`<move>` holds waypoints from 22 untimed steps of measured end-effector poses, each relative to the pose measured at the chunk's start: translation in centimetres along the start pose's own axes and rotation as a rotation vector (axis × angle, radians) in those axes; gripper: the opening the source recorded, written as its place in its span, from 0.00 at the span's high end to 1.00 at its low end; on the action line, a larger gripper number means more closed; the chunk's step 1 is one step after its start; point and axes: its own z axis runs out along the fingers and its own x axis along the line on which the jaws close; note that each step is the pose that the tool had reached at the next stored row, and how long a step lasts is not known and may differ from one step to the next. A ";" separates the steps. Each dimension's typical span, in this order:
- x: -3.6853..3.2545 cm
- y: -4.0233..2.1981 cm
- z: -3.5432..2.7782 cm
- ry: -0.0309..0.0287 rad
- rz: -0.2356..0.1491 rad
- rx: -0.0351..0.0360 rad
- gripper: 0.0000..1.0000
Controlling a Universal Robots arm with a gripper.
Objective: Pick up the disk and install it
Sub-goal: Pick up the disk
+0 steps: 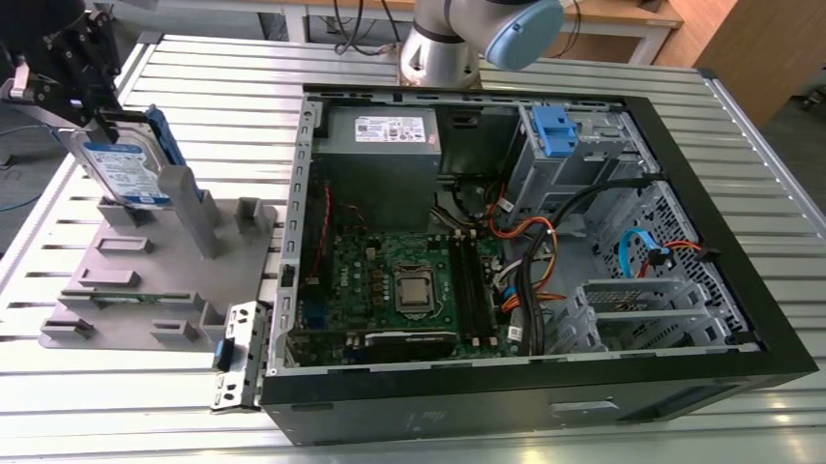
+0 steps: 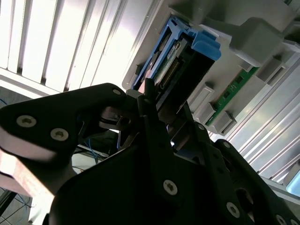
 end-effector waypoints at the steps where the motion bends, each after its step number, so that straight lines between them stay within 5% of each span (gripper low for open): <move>1: 0.00 0.00 0.00 0.0000 0.000 0.0000 0.65; 22: -0.02 0.01 -0.54 0.0001 0.000 -0.0001 0.65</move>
